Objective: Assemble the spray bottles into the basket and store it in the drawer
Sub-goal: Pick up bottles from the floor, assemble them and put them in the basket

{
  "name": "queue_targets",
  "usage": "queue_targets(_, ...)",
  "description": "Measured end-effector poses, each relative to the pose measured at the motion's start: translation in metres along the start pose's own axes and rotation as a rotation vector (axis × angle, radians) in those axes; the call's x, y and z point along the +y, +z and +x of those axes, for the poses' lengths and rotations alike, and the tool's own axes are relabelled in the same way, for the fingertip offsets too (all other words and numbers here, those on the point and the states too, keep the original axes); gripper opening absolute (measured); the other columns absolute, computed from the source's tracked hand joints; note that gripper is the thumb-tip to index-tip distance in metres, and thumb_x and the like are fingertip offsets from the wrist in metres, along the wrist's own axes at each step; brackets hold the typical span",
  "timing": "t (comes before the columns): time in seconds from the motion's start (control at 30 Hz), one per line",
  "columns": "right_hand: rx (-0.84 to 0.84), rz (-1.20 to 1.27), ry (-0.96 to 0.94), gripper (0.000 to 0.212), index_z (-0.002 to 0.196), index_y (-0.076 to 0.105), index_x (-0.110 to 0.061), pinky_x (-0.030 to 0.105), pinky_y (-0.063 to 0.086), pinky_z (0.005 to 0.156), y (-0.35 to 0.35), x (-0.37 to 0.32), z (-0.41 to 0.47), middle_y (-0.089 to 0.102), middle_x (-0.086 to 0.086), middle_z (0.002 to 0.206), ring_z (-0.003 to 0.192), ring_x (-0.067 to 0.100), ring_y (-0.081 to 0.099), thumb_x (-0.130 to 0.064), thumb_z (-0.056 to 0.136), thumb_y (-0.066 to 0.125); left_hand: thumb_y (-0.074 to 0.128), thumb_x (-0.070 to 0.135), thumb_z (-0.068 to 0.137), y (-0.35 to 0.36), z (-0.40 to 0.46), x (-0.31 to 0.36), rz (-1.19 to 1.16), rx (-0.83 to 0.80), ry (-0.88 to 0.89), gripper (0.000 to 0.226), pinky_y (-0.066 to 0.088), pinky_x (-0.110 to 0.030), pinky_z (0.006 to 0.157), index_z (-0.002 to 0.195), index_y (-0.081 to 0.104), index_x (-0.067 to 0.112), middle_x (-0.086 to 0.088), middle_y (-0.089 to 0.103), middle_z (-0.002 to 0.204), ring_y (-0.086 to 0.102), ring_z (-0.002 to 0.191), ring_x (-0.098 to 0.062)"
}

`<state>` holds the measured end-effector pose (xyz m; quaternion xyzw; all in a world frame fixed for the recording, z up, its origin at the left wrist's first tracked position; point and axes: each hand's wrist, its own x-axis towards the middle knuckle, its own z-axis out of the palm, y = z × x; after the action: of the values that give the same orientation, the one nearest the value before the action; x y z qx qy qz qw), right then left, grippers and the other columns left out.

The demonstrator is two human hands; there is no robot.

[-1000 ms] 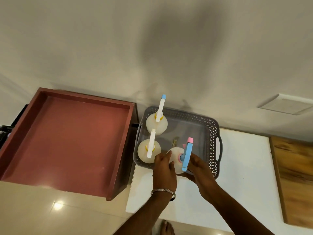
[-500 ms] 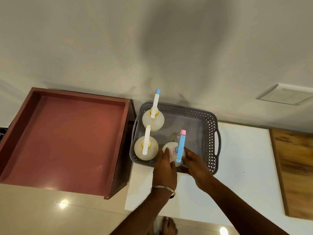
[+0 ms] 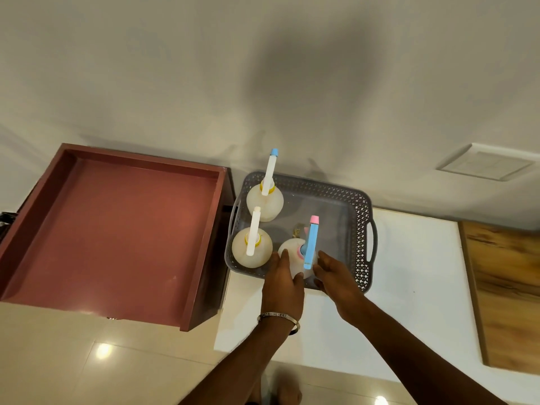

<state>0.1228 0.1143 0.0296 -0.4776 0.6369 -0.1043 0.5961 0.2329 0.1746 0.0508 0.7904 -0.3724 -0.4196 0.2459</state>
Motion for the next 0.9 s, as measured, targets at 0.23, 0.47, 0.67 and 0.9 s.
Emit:
queue_targets(0.23, 0.057, 0.001, -0.019, 0.055, 0.149, 0.037, -0.019, 0.045, 0.041, 0.112, -0.009, -0.002, -0.033, 0.043, 0.007, 0.151, 0.136, 0.025, 0.045, -0.026, 0.098, 0.058, 0.058, 0.023, 0.093, -0.010, -0.030, -0.007, -0.095, 0.122, 0.083, 0.059, 0.033, -0.030, 0.112, 0.146, 0.033, 0.015, -0.001, 0.039, 0.152, 0.036, 0.141, -0.019)
queue_targets(0.47, 0.046, -0.220, -0.208, 0.057, 0.144, 0.042, -0.021, 0.028, 0.045, 0.092, -0.002, 0.005, -0.097, 0.053, 0.002, 0.140, 0.114, 0.013, 0.054, -0.036, 0.094, 0.064, 0.060, 0.028, 0.092, -0.027, -0.091, -0.038, -0.172, 0.285, 0.115, 0.057, 0.034, -0.028, 0.111, 0.144, 0.038, 0.017, -0.001, 0.045, 0.148, 0.040, 0.137, -0.016)
queue_targets(0.67, -0.049, -0.425, -0.333, 0.061, 0.143, 0.043, -0.025, 0.030, 0.049, 0.091, 0.024, 0.032, -0.163, 0.056, -0.001, 0.136, 0.114, 0.016, 0.057, -0.044, 0.090, 0.066, 0.064, 0.032, 0.087, -0.049, -0.160, -0.107, -0.173, 0.382, 0.066, 0.060, 0.040, -0.027, 0.099, 0.141, 0.040, 0.023, 0.001, 0.045, 0.145, 0.046, 0.131, -0.018)
queue_targets(0.9, -0.248, -0.814, -0.501, 0.075, 0.151, 0.033, -0.021, 0.038, 0.042, 0.109, 0.101, 0.066, -0.218, 0.044, 0.003, 0.152, 0.134, 0.021, 0.048, -0.051, 0.088, 0.065, 0.069, 0.040, 0.081, -0.082, -0.254, -0.227, -0.183, 0.424, -0.185, 0.079, 0.037, -0.029, 0.105, 0.147, 0.030, 0.021, -0.005, 0.038, 0.148, 0.042, 0.135, -0.021)
